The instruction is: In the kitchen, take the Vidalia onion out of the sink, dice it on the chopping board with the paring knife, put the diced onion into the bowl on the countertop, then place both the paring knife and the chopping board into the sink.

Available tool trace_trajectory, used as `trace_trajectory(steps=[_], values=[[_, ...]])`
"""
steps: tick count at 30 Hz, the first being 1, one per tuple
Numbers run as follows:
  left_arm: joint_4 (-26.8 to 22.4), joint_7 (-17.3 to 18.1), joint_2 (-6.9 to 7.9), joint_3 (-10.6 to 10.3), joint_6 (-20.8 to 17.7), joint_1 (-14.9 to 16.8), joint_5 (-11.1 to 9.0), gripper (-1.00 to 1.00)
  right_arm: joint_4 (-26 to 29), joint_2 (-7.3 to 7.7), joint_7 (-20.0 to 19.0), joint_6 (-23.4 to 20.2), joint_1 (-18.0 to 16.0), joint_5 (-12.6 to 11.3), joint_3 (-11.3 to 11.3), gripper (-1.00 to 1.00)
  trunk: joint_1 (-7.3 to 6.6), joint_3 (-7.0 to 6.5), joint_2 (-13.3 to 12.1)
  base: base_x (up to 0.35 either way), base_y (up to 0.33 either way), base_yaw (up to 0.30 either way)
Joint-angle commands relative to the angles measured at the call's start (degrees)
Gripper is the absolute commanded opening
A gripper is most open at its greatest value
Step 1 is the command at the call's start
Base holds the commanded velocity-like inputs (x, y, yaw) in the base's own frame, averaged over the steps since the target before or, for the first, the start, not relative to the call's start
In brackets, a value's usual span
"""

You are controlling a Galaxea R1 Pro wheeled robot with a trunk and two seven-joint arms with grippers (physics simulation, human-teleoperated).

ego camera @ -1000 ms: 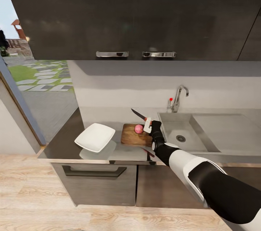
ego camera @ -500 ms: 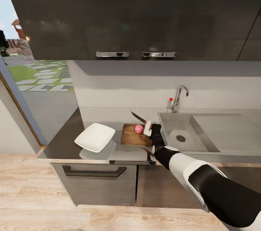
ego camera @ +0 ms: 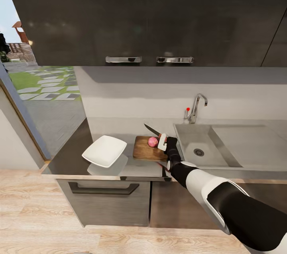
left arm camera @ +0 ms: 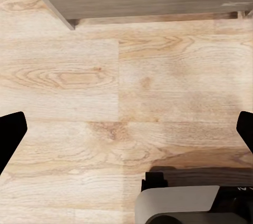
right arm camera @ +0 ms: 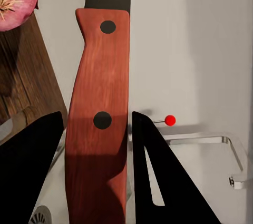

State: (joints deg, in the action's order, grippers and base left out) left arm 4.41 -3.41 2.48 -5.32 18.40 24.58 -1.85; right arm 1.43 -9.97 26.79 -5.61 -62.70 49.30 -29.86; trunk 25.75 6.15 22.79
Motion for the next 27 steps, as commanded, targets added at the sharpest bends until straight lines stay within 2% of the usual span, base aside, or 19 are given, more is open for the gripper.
trace_trajectory(steps=[1,27], values=[[0.2,-0.2,-0.02,-0.5,0.4,0.1,-0.2,1.0,0.0,-0.02,0.2,-0.5,0.0,0.6,0.0,-1.0,0.04,0.13,0.1,0.0,0.0,0.0],[0.2,-0.2,-0.02,-0.5,0.4,0.1,-0.2,1.0,-0.1,-0.02,-1.8,-0.7,0.0,1.0,0.0,-1.0,0.04,0.13,0.1,0.0,0.0,0.0]])
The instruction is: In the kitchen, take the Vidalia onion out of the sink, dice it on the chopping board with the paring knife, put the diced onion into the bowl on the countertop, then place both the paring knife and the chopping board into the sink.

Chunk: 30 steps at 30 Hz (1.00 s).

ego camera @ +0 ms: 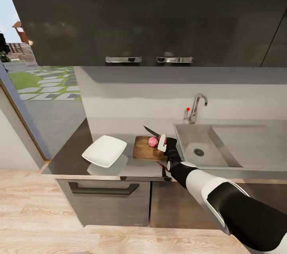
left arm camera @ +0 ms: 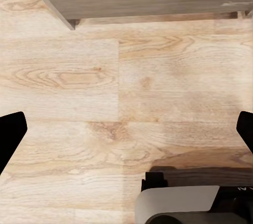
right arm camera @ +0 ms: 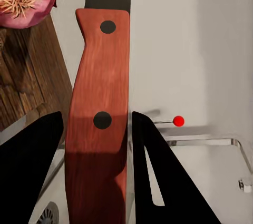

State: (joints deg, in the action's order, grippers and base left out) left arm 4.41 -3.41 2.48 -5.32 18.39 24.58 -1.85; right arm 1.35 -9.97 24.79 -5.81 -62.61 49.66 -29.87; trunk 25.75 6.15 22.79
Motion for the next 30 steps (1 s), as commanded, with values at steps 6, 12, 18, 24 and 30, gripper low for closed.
trace_trajectory(steps=[6,12,18,24,30], values=[[0.2,-0.2,-0.02,-0.5,0.4,0.1,-0.2,1.0,0.0,-0.03,-1.2,-0.5,0.5,0.6,0.0,-1.0,0.04,0.13,0.1,0.0,0.0,0.0],[0.2,-0.2,-0.02,-0.5,0.3,0.1,-0.2,1.0,0.1,-0.03,-4.2,-0.8,0.7,5.1,0.0,-1.0,0.04,0.13,0.1,0.042,0.0,0.0],[0.2,-0.2,-0.02,-0.5,0.3,0.1,-0.2,1.0,0.1,-0.03,-4.2,-0.8,0.7,5.1,0.0,-1.0,0.04,0.13,0.1,0.028,0.0,0.0],[0.2,-0.2,-0.02,-0.5,0.4,0.1,-0.2,1.0,0.1,-0.03,-4.2,-0.8,0.7,5.1,0.0,-1.0,0.04,0.13,0.1,0.002,0.0,0.0],[0.2,-0.2,-0.02,-0.5,0.4,0.1,-0.2,1.0,1.0,-0.03,-4.1,-0.2,0.7,5.2,0.1,-1.0,0.04,0.13,0.1,0.0,0.0,0.0]])
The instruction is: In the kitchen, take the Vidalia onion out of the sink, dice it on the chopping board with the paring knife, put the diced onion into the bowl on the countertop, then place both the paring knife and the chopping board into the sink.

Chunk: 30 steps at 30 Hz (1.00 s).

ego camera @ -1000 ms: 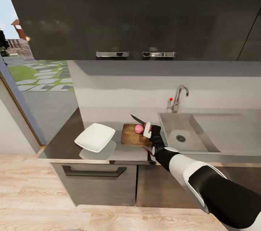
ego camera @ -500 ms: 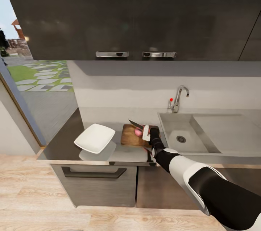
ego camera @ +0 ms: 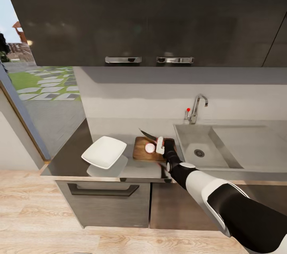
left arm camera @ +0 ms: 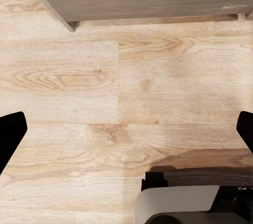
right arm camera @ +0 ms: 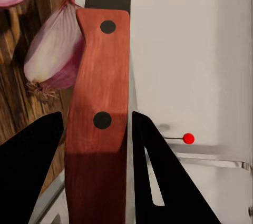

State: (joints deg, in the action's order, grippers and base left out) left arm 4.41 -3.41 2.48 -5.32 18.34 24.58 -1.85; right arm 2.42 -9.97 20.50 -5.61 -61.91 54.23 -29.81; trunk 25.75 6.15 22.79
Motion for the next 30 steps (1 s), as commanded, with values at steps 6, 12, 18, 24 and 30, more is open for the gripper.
trace_trajectory(steps=[6,12,18,24,30], values=[[0.2,-0.2,-0.02,-0.5,0.4,0.1,-0.2,1.0,4.2,-0.03,0.3,0.8,-0.1,0.6,0.2,-1.0,0.04,0.13,0.1,0.0,0.0,0.0],[0.2,-0.2,-0.02,-0.5,0.4,0.1,-0.2,1.0,11.2,-0.03,-0.2,0.4,-0.1,0.3,0.1,-1.0,0.04,0.13,0.1,0.0,0.0,0.0],[0.2,-0.2,-0.02,-0.5,0.5,0.1,-0.2,1.0,11.9,-0.03,-0.5,0.3,-0.1,0.3,0.1,-1.0,0.04,0.13,0.1,0.0,-0.013,0.0],[0.2,-0.1,-0.09,-0.5,0.5,0.1,-0.2,1.0,11.6,-0.03,-0.6,-1.3,-0.1,0.3,0.0,-1.0,0.04,0.13,0.1,-0.048,-0.226,0.0],[0.2,-0.2,-0.06,-0.5,0.4,0.1,-0.2,1.0,11.4,-0.03,-0.6,-2.0,-0.1,0.3,0.0,-1.0,0.04,0.13,0.1,-0.024,-0.301,0.0]])
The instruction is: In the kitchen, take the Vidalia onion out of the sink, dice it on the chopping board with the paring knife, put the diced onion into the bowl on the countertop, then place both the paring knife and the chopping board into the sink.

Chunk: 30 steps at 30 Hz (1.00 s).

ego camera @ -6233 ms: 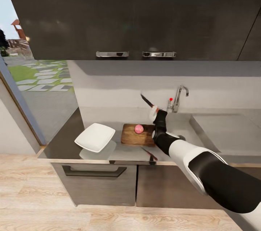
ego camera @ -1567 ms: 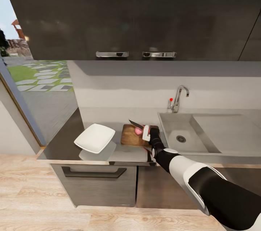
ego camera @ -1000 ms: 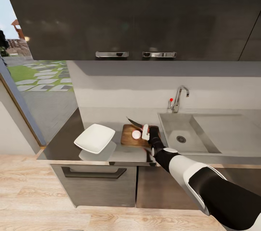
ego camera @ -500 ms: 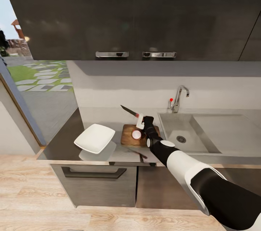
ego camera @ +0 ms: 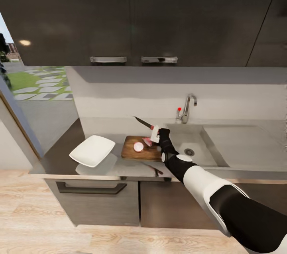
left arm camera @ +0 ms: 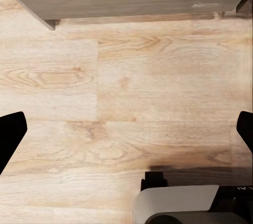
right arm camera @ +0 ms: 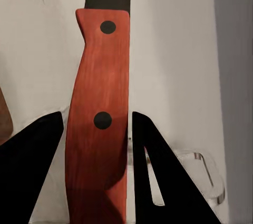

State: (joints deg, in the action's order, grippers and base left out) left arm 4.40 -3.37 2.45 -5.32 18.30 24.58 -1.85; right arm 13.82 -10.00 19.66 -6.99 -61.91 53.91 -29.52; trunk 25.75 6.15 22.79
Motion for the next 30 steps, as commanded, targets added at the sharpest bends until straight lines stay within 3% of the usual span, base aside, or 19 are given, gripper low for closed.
trace_trajectory(steps=[1,8,30], values=[[0.3,-0.2,-0.01,-0.5,0.4,0.1,-0.2,1.0,0.0,0.0,0.2,-0.6,-0.1,0.6,-0.3,-1.0,0.03,0.12,0.1,-0.005,-0.31,0.0],[0.3,-0.2,0.03,-0.5,0.5,0.1,-0.2,1.0,-0.1,0.0,0.2,-0.7,-0.1,0.6,-0.3,-1.0,0.03,0.12,0.1,-0.002,-0.17,0.0],[0.3,-0.2,0.19,-0.5,0.5,0.1,-0.2,1.0,-5.4,0.0,-0.2,-0.6,-0.1,0.6,-0.3,-1.0,0.03,0.12,0.1,0.0,-0.003,0.0]])
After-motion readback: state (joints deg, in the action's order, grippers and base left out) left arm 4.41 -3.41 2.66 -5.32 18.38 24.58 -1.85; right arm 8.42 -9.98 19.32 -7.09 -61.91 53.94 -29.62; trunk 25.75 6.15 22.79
